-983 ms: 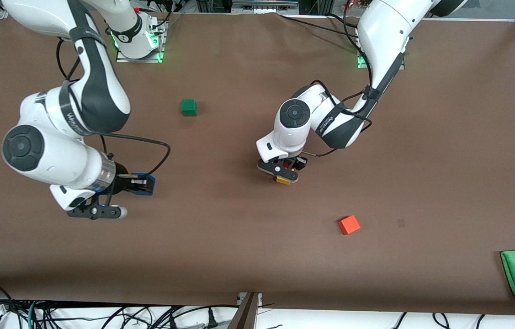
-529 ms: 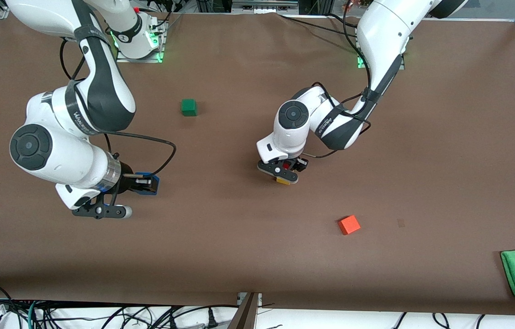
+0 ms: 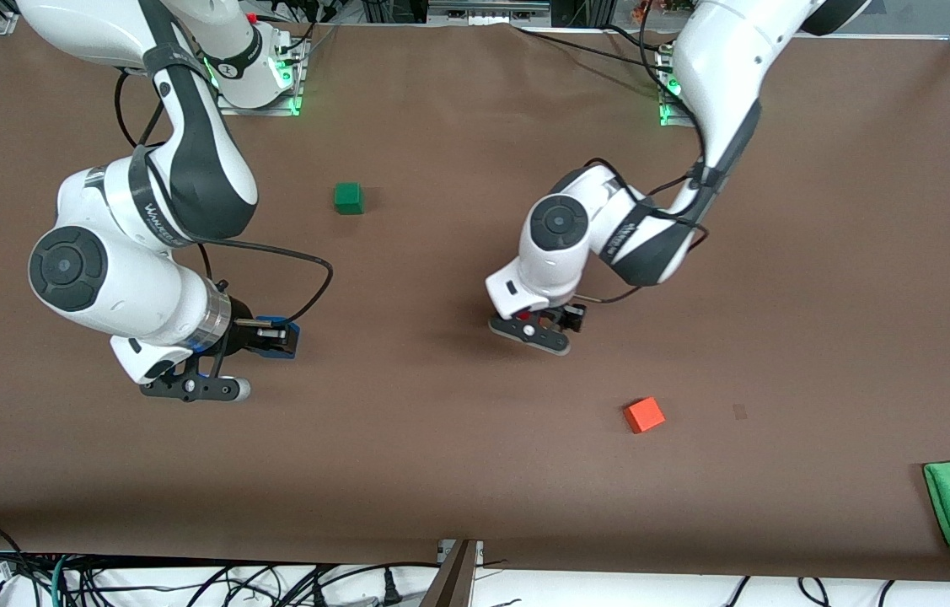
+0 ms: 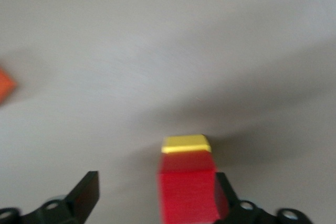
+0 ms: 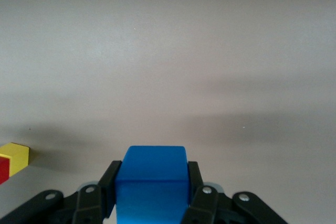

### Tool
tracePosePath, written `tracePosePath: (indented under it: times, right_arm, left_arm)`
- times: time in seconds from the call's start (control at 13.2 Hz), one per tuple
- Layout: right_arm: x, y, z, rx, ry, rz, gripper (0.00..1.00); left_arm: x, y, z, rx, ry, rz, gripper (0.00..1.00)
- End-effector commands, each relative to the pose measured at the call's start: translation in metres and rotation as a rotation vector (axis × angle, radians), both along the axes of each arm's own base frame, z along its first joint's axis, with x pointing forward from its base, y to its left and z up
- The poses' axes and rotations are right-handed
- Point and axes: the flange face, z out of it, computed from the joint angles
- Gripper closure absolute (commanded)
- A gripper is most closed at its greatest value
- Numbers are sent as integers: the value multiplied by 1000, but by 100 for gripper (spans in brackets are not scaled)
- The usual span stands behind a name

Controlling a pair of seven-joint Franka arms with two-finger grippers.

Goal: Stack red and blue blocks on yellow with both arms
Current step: 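Release the red cube onto yellow while the right gripper lifts blue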

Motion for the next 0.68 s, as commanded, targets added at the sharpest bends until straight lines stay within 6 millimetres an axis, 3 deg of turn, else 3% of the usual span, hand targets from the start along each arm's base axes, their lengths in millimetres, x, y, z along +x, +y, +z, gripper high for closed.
tracePosePath:
  times: [0.0, 0.15, 0.3, 0.45, 0.61]
  right_arm:
    - [-4, 26, 8, 10, -14, -37, 74]
    - [-13, 55, 8, 11, -19, -72, 74]
    - [-35, 110, 2, 10, -16, -122, 73]
    - [-61, 172, -17, -2, -17, -202, 72]
    - [-96, 242, -42, -43, -68, -242, 72]
  left_arm:
    - [30, 36, 91, 20, -37, 71, 0]
    - [44, 79, 153, -25, -77, 154, 0]
    - [52, 126, 188, -84, -62, 245, 0]
    - [50, 170, 213, -81, -15, 313, 0]
    - [45, 219, 243, -45, -1, 275, 0]
